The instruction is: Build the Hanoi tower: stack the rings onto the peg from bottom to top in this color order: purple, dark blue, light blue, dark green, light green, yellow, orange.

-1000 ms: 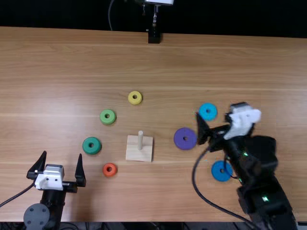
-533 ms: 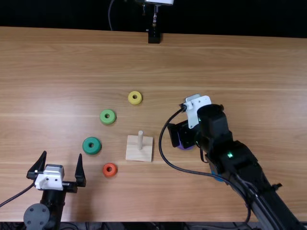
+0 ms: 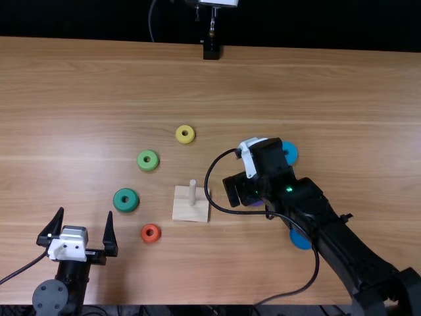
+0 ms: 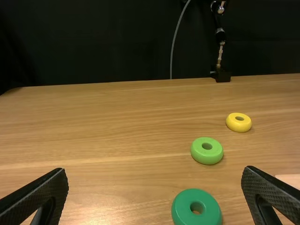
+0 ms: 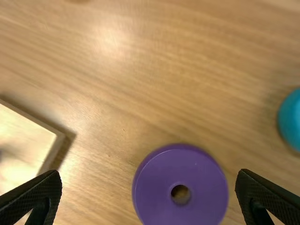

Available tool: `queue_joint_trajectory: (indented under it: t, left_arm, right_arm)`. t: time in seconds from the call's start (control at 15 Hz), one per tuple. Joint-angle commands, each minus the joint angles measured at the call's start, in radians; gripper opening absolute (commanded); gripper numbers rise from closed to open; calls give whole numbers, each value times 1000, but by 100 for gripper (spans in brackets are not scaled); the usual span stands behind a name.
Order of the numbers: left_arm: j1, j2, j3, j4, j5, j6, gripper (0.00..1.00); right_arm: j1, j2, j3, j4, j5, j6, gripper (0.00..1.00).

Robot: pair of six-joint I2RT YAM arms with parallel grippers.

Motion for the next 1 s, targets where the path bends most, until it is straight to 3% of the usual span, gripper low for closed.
queue_joint_trajectory:
  t: [0.0,0.33,0.93]
  left_arm:
    - [3,-12,-16,-23,17,4,100]
    - [3,-12,-16,-23,17,4,100]
    - [3,-12,-16,-23,17,4,100]
  right_arm:
    - [-9,11,33,-1,8,3,100]
    - [-66,60,33,-32,10,7,100]
    - [-64,137,33,-69,10,7,100]
